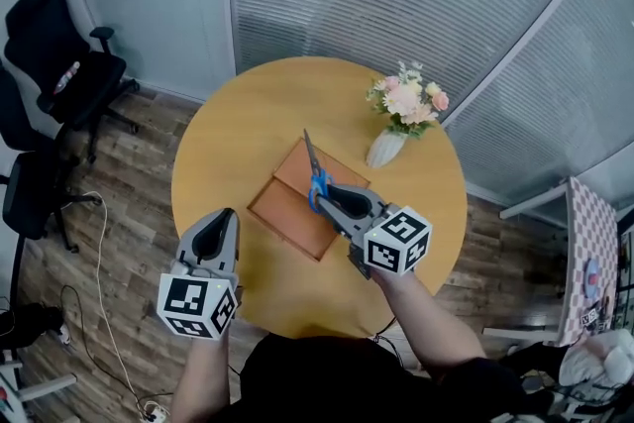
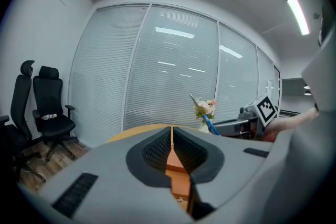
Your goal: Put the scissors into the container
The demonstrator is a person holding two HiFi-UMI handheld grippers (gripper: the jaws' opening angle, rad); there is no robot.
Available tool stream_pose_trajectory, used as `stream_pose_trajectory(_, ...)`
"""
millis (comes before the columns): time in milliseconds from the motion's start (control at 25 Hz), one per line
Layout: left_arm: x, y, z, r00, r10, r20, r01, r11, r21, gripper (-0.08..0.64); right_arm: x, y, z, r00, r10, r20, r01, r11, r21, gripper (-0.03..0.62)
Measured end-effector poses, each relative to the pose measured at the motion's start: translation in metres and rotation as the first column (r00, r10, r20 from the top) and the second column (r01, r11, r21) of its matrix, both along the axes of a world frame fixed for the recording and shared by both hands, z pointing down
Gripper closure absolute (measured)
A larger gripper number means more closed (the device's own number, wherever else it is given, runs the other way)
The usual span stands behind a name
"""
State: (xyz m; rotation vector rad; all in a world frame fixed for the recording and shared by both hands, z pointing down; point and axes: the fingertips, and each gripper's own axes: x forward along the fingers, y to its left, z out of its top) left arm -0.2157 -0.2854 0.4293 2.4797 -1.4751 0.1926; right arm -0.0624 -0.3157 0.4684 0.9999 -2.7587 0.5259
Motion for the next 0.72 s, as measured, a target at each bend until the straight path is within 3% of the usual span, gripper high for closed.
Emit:
stream_pose_trajectory(440,0.002,0.001,0.017,1.0,-0.014,-0.02,0.014,1.0,-0.026,0.537,-0.027,-0.004,0.118,0.973,-0.11,-0.205,0.07,0.979,-0.193,0.495)
stream_pose_trajectory(720,-0.017,0.004,0.035,0.998,-0.053,-0.047,0.05,0.997,-0.055,0.537,-0.02,-0.005,0.191,0.899,-0.175,-0.401,0.054,0.954,-0.294,0.495)
